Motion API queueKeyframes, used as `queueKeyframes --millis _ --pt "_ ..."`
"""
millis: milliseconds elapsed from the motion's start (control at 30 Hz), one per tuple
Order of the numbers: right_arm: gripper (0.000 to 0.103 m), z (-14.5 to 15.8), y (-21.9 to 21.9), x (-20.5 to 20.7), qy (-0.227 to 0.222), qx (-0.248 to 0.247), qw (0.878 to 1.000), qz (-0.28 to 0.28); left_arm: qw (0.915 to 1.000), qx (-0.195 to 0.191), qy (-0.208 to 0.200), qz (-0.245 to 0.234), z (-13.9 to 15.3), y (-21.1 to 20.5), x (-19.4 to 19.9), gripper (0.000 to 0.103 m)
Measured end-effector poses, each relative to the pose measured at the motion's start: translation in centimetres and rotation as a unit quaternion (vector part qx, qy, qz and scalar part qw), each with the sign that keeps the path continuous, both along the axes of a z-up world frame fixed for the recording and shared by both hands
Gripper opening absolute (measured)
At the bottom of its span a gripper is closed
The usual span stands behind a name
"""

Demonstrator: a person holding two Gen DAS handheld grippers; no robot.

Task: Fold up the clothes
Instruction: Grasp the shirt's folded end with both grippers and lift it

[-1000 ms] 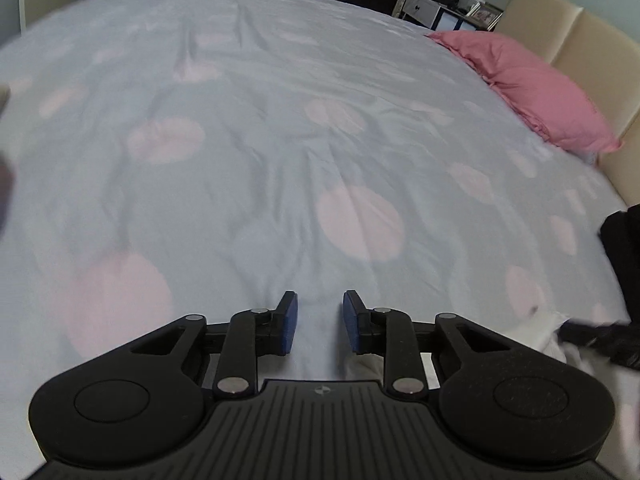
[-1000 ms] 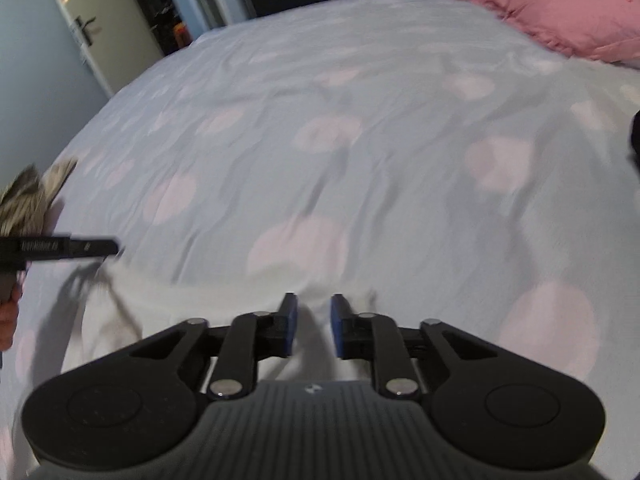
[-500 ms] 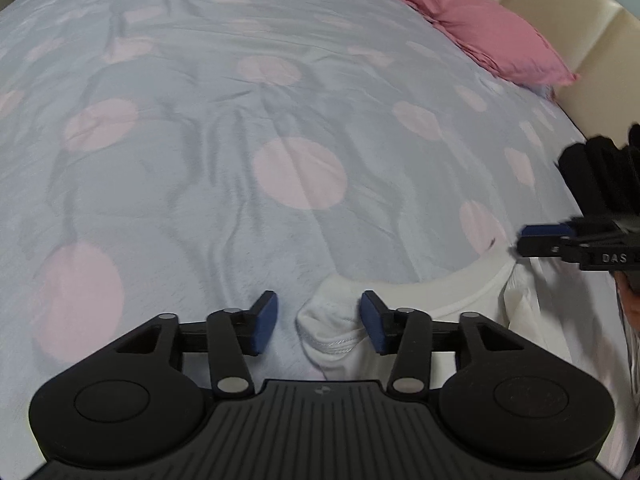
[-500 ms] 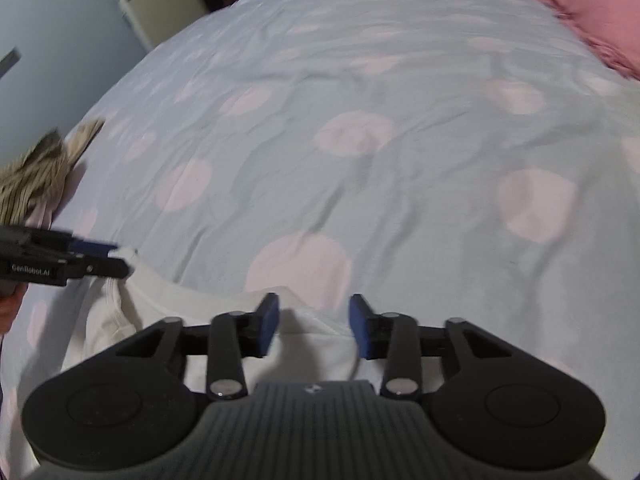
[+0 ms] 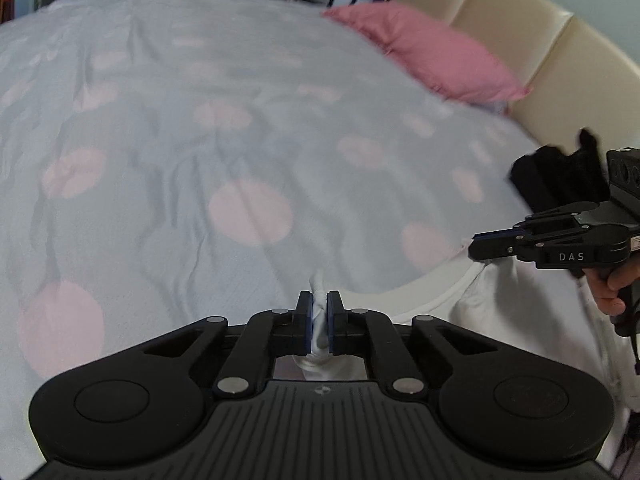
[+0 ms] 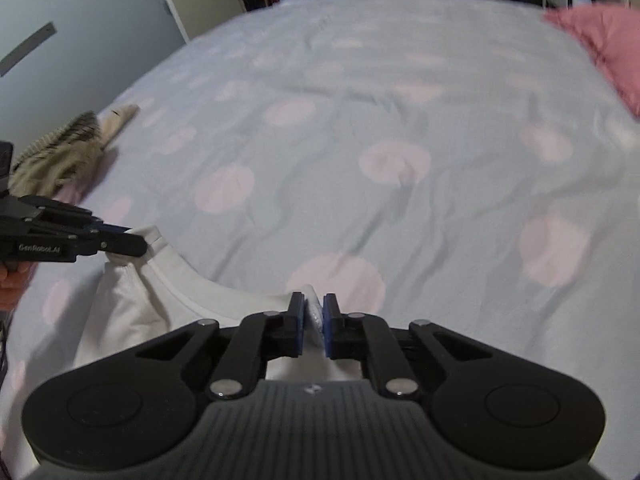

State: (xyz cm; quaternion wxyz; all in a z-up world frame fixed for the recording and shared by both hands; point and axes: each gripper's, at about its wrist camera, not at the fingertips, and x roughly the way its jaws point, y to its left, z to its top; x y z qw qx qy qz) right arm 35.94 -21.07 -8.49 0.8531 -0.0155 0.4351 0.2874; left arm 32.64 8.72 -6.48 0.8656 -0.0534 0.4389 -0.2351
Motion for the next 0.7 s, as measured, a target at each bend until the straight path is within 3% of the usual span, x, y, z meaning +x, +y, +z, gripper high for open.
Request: queueKeyframes --millis 167,400,533,700 --pt "0.011 5.8 -1.5 -3.9 -0.041 0.014 0.999 0.026 0.998 -0.016 -0.051 -0.034 5.6 0.4 -3.8 0.005" --pt "0.011 11.8 -3.3 -13.1 -0.098 0.026 0.993 0.068 0.9894 -0.015 -0.111 -0.092 11.9 0.3 -12.3 0.005" --pt "0.011 13.8 -4.6 -18.4 -0.117 0.042 0.99 0.073 0.9834 -0.011 -0.134 -0.122 14.2 0.0 -17.8 0.005" --pt "0.011 14.2 -5.8 -24.7 -0.126 0.046 0.987 0.092 0.9776 0.0 -0.133 -0.163 14.7 -0.5 -23.9 0.005"
